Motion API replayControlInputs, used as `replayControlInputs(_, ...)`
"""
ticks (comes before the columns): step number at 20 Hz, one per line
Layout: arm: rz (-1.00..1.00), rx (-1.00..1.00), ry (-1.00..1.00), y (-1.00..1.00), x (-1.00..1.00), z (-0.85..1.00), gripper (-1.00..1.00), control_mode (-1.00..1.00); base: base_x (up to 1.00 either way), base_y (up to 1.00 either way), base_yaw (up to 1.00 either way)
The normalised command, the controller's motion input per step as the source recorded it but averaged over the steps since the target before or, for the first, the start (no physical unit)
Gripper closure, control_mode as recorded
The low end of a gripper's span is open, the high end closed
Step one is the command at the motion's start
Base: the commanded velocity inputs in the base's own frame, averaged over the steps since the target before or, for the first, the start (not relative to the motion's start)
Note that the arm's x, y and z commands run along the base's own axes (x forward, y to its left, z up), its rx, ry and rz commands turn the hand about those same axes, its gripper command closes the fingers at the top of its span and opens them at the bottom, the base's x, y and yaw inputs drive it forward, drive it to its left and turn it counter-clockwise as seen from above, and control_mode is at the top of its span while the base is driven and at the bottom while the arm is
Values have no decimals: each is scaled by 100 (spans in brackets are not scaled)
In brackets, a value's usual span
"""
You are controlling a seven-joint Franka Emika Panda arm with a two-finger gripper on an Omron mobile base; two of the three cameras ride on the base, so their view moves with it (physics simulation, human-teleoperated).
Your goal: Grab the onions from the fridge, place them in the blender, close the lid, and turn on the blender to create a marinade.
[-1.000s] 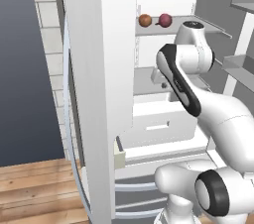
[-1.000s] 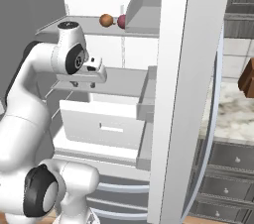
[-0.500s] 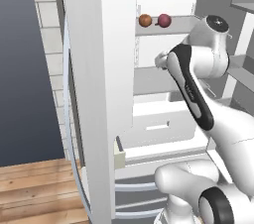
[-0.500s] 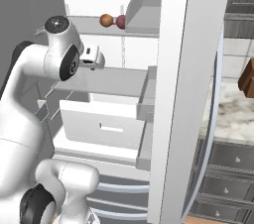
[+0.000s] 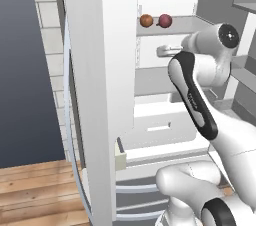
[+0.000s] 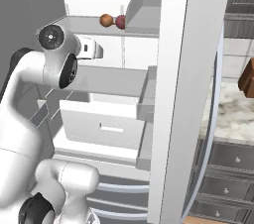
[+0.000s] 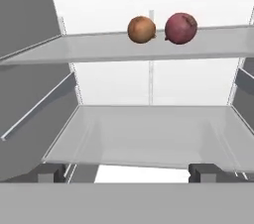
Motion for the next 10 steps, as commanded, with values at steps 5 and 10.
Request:
replayControlInputs(5,0,-1,-14,0,29,57,-100,-100,0,0,0)
replayControlInputs(10,0,-2,3,0,29,49,-100,-100,0,0,0)
